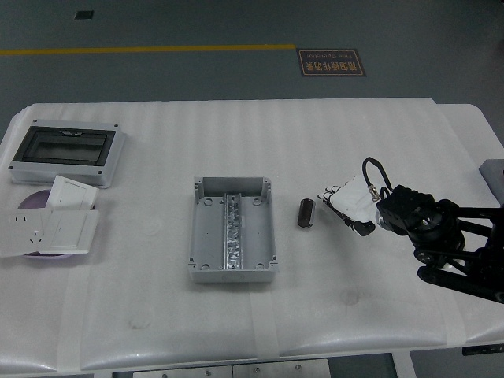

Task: Pick up the battery,place it into the box

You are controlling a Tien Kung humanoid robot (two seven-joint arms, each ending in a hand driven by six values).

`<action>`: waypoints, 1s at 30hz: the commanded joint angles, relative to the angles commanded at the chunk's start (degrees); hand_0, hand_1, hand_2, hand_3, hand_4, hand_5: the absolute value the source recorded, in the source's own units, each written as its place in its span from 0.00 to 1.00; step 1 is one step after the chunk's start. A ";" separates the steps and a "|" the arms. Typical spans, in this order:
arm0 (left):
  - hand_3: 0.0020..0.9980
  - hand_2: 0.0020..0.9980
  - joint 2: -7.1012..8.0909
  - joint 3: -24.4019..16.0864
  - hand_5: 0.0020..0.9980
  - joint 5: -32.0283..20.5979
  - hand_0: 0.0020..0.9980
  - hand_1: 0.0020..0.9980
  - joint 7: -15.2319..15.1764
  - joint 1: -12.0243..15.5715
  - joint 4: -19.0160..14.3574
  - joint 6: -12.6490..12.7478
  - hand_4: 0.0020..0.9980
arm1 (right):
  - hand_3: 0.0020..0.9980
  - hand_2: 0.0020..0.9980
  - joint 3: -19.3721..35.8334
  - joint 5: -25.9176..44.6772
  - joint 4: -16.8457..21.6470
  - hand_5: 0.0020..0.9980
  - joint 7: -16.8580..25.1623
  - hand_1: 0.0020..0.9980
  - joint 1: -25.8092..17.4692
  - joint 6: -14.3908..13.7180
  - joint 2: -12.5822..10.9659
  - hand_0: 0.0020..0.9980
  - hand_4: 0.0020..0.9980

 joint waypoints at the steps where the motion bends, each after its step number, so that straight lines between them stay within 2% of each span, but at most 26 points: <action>1: 0.63 0.60 0.00 0.02 0.01 -0.02 0.65 0.67 -0.01 0.00 0.00 0.01 0.63 | 0.93 0.83 -0.01 0.00 -0.01 0.03 0.05 0.66 0.01 -0.06 -0.01 0.68 0.37; 6: 0.63 0.60 -0.04 0.20 0.01 -0.23 0.65 0.67 -0.08 -0.05 -0.01 0.11 0.63 | 0.93 0.83 -0.02 0.24 -0.44 0.03 0.87 0.66 -0.07 -0.77 -0.05 0.68 0.37; 7: 0.63 0.60 -0.03 0.22 0.01 -0.25 0.65 0.67 -0.09 -0.06 -0.01 0.11 0.63 | 0.72 0.67 -0.01 0.30 -0.54 0.02 1.01 0.63 -0.10 -0.89 -0.05 0.66 0.21; 12: 0.63 0.60 -0.05 0.30 0.01 -0.27 0.65 0.67 -0.11 -0.09 -0.03 0.12 0.63 | 0.72 0.67 0.03 0.71 -1.17 0.02 1.71 0.63 -0.26 -1.52 -0.07 0.66 0.21; 13: 0.63 0.60 -0.05 0.35 0.01 -0.29 0.65 0.67 -0.12 -0.10 -0.03 0.14 0.63 | 0.67 0.62 0.01 0.81 -1.28 0.00 1.82 0.61 -0.29 -1.70 -0.10 0.63 0.16; 15: 0.63 0.60 -0.04 0.50 0.01 -0.41 0.65 0.67 -0.15 -0.13 -0.05 0.16 0.63 | 0.67 0.62 -0.06 0.96 -1.40 0.00 2.00 0.61 -0.34 -2.17 -0.17 0.63 0.16; 21: 0.63 0.60 -0.05 0.54 0.01 -0.28 0.65 0.67 -0.20 -0.12 -0.07 0.19 0.63 | 0.66 0.61 -0.03 1.39 -1.17 0.00 2.10 0.60 -0.71 -5.14 -0.89 0.62 0.14; 30: 0.63 0.60 -0.27 0.04 0.01 0.46 0.65 0.67 -0.14 0.15 -0.10 0.11 0.63 | 0.66 0.61 10.05 2.00 0.47 0.00 3.15 0.60 -2.36 -7.65 -3.00 0.63 0.13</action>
